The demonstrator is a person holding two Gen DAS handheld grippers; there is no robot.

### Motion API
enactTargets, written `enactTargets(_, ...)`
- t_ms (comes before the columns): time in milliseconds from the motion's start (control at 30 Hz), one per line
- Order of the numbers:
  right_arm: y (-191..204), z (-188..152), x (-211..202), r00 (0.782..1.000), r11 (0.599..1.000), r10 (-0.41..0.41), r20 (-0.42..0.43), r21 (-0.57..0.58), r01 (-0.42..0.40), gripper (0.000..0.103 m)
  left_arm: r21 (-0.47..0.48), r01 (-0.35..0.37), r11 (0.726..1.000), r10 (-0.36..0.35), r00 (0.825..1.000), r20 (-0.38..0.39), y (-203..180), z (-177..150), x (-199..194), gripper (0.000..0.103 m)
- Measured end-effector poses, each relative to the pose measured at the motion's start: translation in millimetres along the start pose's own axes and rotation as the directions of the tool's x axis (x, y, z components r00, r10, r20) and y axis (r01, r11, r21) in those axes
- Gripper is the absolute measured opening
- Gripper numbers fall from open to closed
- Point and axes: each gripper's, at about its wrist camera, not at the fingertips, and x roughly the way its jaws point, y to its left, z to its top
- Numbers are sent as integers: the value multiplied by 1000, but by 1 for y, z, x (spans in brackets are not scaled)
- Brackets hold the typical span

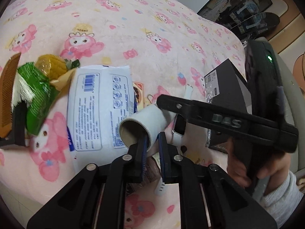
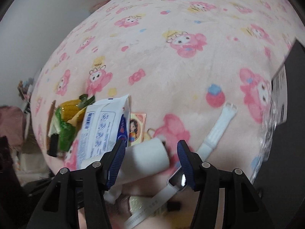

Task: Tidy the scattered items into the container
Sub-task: 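Grasp the white lint roller at each end with both grippers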

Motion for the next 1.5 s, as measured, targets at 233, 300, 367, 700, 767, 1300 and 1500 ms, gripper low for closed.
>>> enactTargets(233,7,-30,-17,992,993,120,-24,21,-120,52,25,16,1000,-16,1000,5,-4,-16,-11,9)
enactTargets(300,10,-38,-21,993,993,115,-18,15,-115,51,18,24,1000,-24,1000,20,-2,-21,-19,6)
enactTargets(367,10,-42,-26,996,996,87,2,3,-87,52,8,13,1000,-13,1000,25,3,-24,-24,6)
enactTargets(700,-11,0,-17,996,999,-52,69,22,50,60,-21,44,999,-43,999,23,10,-20,-27,16)
enactTargets(767,-13,6,-12,997,998,-52,53,30,50,60,-13,59,998,-58,998,28,6,-18,-28,22)
enactTargets(1300,7,-19,-7,990,994,111,-88,-16,-113,60,-45,-31,999,35,996,85,15,-5,-32,13)
enactTargets(1500,9,-37,-12,986,990,135,-96,-16,-138,60,-84,10,996,-7,999,41,26,-10,-25,16)
